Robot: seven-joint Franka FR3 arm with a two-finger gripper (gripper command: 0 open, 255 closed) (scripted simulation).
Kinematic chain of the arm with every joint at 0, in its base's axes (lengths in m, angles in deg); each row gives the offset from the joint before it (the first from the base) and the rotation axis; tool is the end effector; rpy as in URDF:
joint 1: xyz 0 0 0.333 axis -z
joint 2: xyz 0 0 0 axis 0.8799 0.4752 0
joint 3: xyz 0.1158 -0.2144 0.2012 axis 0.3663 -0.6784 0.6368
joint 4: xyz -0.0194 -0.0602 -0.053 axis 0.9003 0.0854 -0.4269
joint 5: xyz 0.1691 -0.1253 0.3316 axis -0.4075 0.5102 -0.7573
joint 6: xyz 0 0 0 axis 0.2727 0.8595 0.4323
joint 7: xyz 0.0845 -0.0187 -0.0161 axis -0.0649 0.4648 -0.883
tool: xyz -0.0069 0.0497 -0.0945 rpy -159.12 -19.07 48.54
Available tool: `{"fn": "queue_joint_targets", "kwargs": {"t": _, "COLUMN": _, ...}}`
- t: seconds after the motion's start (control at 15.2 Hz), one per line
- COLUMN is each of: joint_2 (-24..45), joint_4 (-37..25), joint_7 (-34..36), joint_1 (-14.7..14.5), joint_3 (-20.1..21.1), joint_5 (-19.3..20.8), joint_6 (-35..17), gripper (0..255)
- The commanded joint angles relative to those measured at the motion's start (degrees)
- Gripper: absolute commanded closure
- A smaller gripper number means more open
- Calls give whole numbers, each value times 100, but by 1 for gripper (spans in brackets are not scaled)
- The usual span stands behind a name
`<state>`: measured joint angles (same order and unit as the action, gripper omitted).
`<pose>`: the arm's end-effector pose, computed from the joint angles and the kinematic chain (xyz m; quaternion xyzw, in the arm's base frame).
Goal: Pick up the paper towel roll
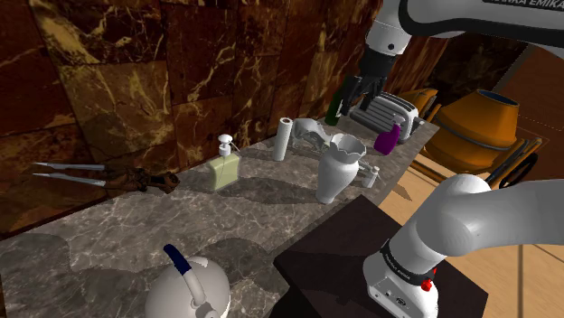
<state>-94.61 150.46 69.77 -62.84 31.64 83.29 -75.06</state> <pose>0.3199 -0.0085 0.5675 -0.9995 0.0252 -0.0178 0.0037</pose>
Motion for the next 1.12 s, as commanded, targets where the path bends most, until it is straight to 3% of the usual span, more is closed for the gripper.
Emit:
{"fn": "queue_joint_targets", "kwargs": {"t": 0.0, "joint_2": 0, "joint_4": 0, "joint_7": 0, "joint_1": 0, "joint_3": 0, "joint_5": 0, "joint_6": 0, "gripper": 0}}
{"fn": "queue_joint_targets", "kwargs": {"t": 0.53, "joint_2": 1730, "joint_4": -482, "joint_7": -87, "joint_1": 82, "joint_3": -242, "joint_5": -13, "joint_6": -1151, "gripper": 0}}
{"fn": "queue_joint_targets", "kwargs": {"t": 1.06, "joint_2": 3549, "joint_4": -1440, "joint_7": -239, "joint_1": 138, "joint_3": -462, "joint_5": -195, "joint_6": -1904, "gripper": 0}}
